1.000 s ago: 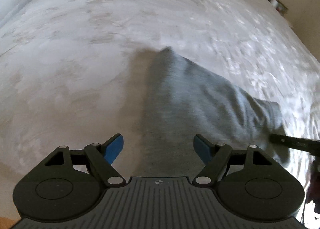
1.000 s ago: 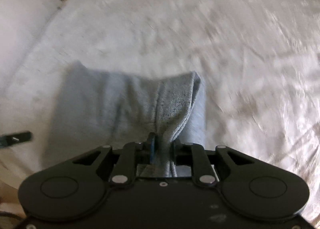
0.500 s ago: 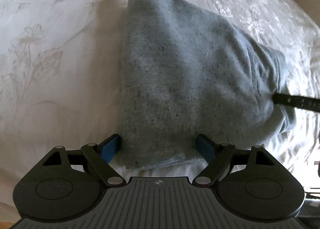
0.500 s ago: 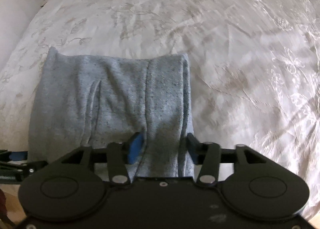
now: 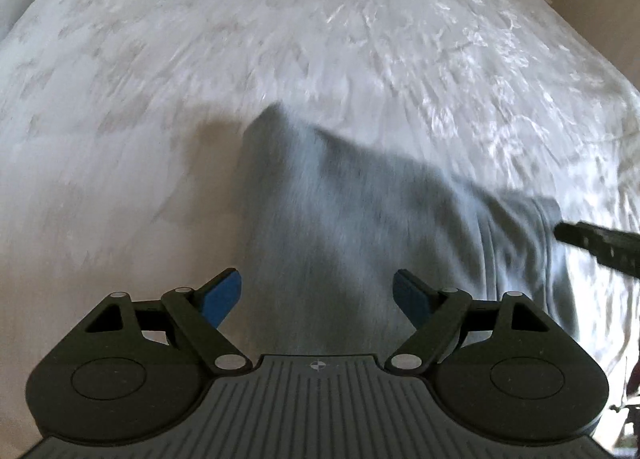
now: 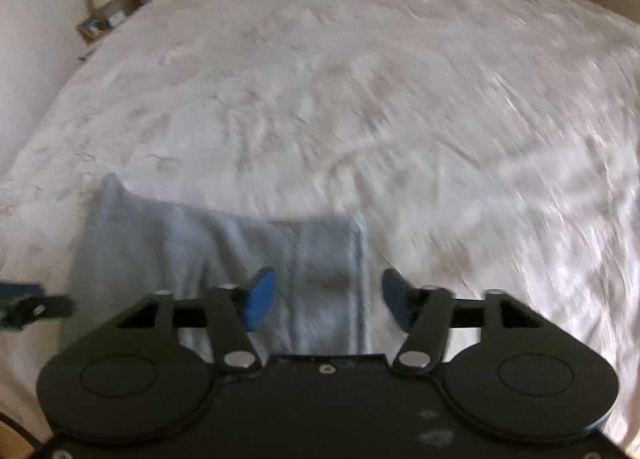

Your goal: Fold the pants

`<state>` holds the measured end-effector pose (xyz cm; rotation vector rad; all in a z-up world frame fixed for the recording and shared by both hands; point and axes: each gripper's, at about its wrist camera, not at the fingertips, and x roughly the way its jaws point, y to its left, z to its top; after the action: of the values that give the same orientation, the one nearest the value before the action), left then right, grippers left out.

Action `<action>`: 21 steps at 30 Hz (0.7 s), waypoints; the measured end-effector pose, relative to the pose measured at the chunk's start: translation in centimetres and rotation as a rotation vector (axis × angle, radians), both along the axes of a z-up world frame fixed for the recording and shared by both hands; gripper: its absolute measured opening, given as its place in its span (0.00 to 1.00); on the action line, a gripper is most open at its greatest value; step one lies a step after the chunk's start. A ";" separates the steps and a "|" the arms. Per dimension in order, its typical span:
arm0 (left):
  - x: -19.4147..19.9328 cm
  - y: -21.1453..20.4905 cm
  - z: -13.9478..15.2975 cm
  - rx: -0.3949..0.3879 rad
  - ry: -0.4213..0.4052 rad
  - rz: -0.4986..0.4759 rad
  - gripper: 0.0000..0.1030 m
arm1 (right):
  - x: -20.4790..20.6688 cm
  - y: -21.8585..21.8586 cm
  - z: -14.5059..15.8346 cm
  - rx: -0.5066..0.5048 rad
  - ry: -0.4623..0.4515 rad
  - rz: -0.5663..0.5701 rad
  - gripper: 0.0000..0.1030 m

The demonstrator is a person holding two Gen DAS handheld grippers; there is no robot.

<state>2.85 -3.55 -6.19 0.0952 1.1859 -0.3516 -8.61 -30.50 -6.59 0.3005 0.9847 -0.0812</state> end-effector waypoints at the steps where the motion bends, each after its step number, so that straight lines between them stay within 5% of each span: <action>1: 0.5 -0.3 0.0 0.011 0.002 -0.004 0.80 | 0.5 0.2 0.1 0.000 0.001 0.021 0.37; 3: 1.8 -1.6 -0.4 0.045 0.005 -0.020 0.80 | 1.4 0.6 0.0 0.020 0.010 0.056 0.29; 17: 5.8 -4.6 -4.4 0.141 0.105 -0.062 0.81 | 4.2 1.4 -3.7 0.030 0.109 0.110 0.29; 21: 7.0 -4.5 -4.8 0.144 0.113 -0.056 0.87 | 4.7 1.3 -4.0 0.035 0.121 0.105 0.30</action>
<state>9.81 -8.00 -10.95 0.2366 1.3215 -0.3244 -3.93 -29.17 -10.64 0.2781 1.1216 0.0132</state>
